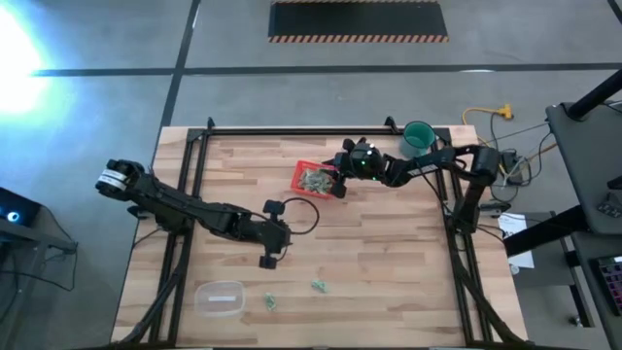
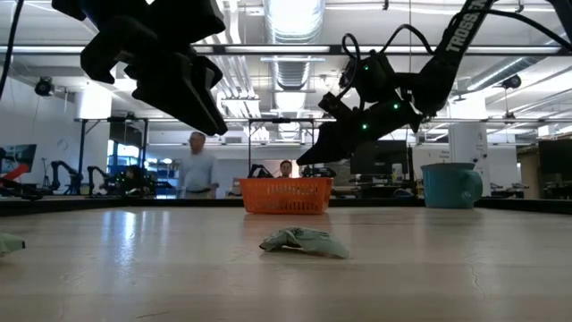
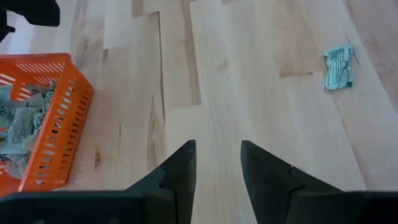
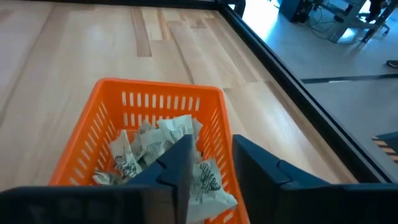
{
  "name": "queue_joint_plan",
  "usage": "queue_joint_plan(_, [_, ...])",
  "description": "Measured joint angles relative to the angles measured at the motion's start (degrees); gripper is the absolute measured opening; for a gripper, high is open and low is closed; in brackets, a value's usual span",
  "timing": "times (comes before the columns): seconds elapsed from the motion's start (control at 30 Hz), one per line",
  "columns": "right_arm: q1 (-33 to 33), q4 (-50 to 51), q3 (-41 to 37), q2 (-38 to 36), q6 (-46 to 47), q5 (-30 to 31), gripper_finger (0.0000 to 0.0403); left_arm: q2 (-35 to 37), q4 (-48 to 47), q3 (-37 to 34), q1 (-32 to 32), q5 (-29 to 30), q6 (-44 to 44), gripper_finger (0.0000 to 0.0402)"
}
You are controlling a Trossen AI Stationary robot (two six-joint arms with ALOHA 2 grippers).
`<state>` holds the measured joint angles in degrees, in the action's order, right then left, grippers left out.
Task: Pick and place items into bin
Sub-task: Put the stevia packet into the orange bin
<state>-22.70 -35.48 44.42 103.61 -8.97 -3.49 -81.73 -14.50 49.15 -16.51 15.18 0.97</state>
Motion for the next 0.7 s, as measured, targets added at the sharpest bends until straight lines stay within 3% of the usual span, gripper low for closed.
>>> queue_joint_plan(0.3, [0.0, 6.2, 0.0, -5.6, -1.7, 0.0, 0.0156, 0.0, 0.0, 0.0, -1.2, -0.7, 0.4, 0.0109])
queue_joint_plan(0.7, [4.6, 32.4, -1.1, -25.8, -3.4, -4.5, 0.0154, 0.0, 0.9, 0.3, -6.9, -0.3, 4.8, 0.0109])
